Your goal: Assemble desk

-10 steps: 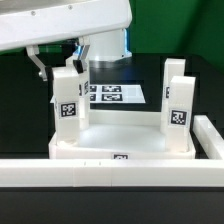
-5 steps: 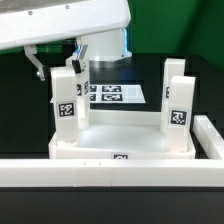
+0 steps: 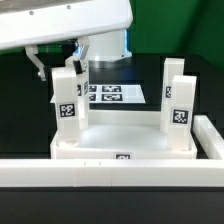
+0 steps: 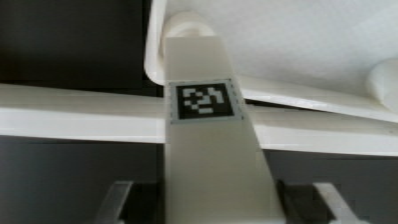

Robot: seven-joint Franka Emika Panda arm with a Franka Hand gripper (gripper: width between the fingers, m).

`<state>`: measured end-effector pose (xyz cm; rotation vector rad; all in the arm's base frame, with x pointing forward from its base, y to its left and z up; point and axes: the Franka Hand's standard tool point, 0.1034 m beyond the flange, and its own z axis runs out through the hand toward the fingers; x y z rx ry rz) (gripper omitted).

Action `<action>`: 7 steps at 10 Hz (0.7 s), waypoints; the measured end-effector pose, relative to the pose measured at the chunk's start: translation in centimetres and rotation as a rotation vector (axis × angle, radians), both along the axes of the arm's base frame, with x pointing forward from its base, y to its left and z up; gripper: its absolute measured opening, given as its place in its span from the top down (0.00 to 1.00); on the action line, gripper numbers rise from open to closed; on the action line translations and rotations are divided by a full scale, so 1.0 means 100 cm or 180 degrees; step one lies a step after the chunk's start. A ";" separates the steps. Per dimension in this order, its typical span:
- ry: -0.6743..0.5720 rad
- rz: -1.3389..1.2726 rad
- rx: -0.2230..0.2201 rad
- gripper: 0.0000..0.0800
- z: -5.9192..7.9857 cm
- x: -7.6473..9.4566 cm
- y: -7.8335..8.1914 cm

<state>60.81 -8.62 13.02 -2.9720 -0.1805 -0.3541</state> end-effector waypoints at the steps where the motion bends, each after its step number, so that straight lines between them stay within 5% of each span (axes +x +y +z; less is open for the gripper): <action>1: -0.0001 0.0009 -0.0002 0.63 0.000 0.000 0.000; 6: 0.0116 -0.0721 0.0178 0.63 0.000 0.000 0.001; 7: 0.0173 -0.1174 0.0312 0.63 0.000 -0.001 0.003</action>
Offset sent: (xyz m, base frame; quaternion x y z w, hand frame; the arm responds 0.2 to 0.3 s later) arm 0.0000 0.0000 0.0000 0.0000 0.0000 0.1938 0.9810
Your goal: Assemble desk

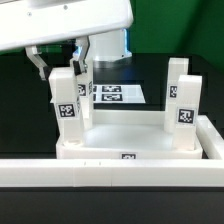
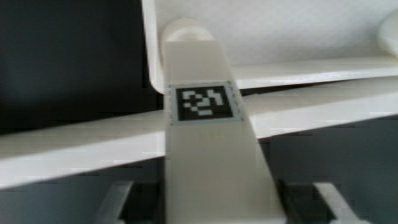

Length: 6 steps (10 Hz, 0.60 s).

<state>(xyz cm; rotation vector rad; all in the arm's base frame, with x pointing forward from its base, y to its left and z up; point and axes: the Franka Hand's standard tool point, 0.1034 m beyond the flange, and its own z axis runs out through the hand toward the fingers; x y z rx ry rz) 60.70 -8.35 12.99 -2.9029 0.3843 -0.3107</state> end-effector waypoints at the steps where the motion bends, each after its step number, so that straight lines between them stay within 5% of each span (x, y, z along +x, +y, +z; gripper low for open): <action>1: 0.0040 -0.0254 0.0070 0.63 0.000 -0.001 0.001; 3: 0.0144 -0.0877 0.0246 0.63 0.000 0.000 0.005; 6: 0.0145 -0.0875 0.0246 0.63 0.000 0.000 0.005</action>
Offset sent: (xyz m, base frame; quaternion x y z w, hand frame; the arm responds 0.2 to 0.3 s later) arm -0.0006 0.0034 -0.0017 0.0072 -0.0102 0.1628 0.9866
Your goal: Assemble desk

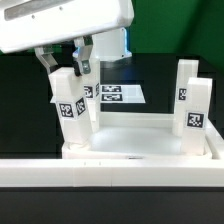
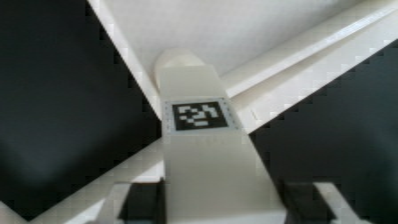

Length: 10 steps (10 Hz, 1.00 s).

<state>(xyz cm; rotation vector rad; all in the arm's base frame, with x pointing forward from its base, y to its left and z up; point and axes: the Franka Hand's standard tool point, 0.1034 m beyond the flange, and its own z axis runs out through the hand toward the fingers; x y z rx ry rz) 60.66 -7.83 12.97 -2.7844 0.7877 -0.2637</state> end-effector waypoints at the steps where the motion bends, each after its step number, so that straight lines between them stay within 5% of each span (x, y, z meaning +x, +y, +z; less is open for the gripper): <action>1: 0.0000 0.0001 0.0000 0.63 0.000 0.000 0.000; 10: -0.0004 0.0022 -0.0005 0.63 0.000 0.000 0.002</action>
Offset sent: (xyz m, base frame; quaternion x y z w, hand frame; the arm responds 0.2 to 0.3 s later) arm -0.0004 0.0012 -0.0037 -0.0096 0.0004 0.0079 0.9999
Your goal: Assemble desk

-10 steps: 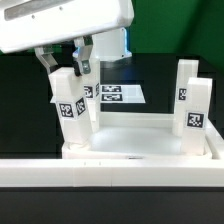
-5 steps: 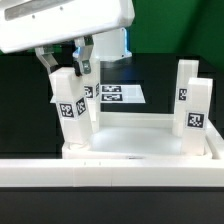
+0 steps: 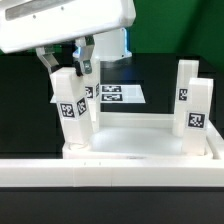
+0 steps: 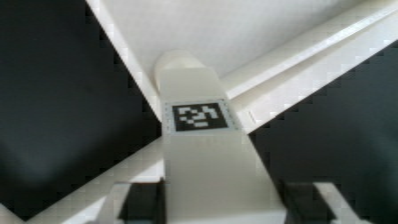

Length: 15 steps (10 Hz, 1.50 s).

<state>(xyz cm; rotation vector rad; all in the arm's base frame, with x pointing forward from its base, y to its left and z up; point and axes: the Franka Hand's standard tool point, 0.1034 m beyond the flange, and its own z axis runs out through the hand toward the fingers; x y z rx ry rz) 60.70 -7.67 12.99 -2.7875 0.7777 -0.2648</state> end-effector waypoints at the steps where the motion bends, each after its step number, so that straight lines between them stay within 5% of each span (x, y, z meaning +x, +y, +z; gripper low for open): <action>1: 0.0001 0.0026 -0.0002 0.63 0.000 0.000 0.000; 4: 0.0012 -0.0051 0.0019 0.63 0.000 0.000 0.001; 10: 0.0289 -0.1576 0.0439 0.63 -0.003 0.001 0.016; 13: 0.0293 -0.1589 0.0460 0.59 -0.003 0.001 0.018; 14: 0.0269 -0.1460 0.0429 0.37 -0.003 0.001 0.018; 15: 0.0243 -0.1275 0.0387 0.37 -0.003 0.001 0.019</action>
Offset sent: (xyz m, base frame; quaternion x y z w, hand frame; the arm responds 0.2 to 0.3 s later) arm 0.0000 0.0000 0.0000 0.0000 0.0000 0.0650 0.9979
